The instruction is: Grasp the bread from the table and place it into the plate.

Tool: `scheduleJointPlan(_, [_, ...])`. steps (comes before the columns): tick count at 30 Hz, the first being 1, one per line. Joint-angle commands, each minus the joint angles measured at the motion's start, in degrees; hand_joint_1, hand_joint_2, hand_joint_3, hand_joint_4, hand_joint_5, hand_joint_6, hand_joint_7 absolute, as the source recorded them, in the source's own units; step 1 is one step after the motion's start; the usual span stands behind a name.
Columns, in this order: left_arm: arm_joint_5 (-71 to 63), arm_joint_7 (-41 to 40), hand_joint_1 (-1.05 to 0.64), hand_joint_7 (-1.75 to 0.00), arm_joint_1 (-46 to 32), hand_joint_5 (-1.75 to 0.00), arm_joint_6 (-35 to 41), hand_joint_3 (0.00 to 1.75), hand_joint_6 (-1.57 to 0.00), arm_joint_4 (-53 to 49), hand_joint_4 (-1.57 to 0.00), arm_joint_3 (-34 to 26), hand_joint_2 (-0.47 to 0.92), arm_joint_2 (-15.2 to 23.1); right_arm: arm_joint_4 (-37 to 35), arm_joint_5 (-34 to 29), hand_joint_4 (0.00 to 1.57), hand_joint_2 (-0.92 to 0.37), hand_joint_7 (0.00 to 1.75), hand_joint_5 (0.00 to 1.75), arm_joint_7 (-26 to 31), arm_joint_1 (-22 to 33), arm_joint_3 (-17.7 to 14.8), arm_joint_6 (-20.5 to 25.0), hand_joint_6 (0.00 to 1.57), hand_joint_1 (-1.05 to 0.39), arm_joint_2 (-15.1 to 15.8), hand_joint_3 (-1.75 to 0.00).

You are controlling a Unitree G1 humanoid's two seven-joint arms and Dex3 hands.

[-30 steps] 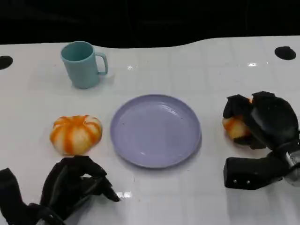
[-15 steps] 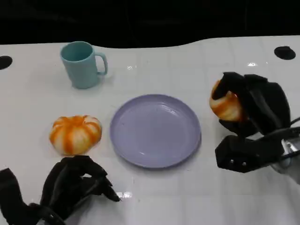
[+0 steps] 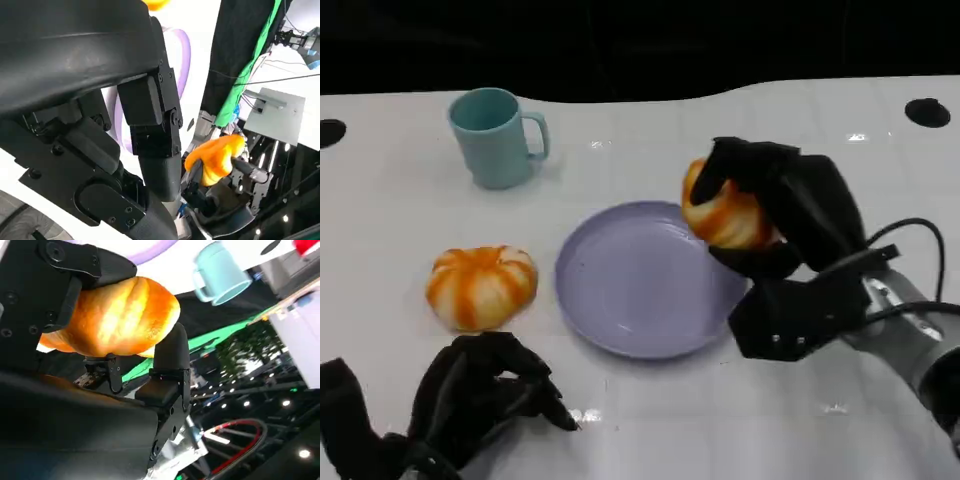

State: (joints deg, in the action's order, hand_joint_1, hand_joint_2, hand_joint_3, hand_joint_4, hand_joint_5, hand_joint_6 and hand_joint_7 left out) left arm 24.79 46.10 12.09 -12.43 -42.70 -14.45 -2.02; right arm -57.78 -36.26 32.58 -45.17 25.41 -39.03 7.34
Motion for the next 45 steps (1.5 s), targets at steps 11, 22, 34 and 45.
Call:
scheduleJointPlan(11, [0.1, -0.7, -1.05, -0.36, -1.3, -0.59, 0.0, 0.00, -1.57, 1.2, -1.57, 0.1, 0.61, 0.4, -8.1, -2.1, 1.02, -0.24, 1.71, 1.75, -3.0, -5.0, 2.9, 3.4, 0.81, -0.13, -6.0, -1.42])
scheduleJointPlan(22, [0.3, -0.7, -1.05, -0.37, -1.5, -0.60, 0.5, 0.00, -1.57, 1.7, -1.57, 0.2, 0.60, 0.4, -11.2, -0.8, 0.60, -0.60, 0.53, 1.17, -11.1, -5.6, 2.1, 7.1, 0.71, -0.32, -6.9, -0.67])
scheduleJointPlan(34, [0.2, -0.8, -1.05, -0.36, -1.4, -0.59, 0.5, 0.00, -1.57, 1.7, -1.57, 0.2, 0.60, 0.3, -8.6, -0.8, 0.02, -0.92, 0.00, 0.35, -21.1, -5.6, 2.5, 11.5, 0.21, -0.77, -5.4, -0.36])
scheduleJointPlan(45, [0.1, -0.8, -1.05, -0.36, -1.4, -0.59, 0.4, 0.00, -1.57, 1.7, -1.57, 0.4, 0.61, 0.3, -3.1, 3.2, 0.00, -0.92, 0.00, 0.09, -29.8, -3.6, 0.7, 12.4, 0.09, -0.87, -3.7, -0.40])
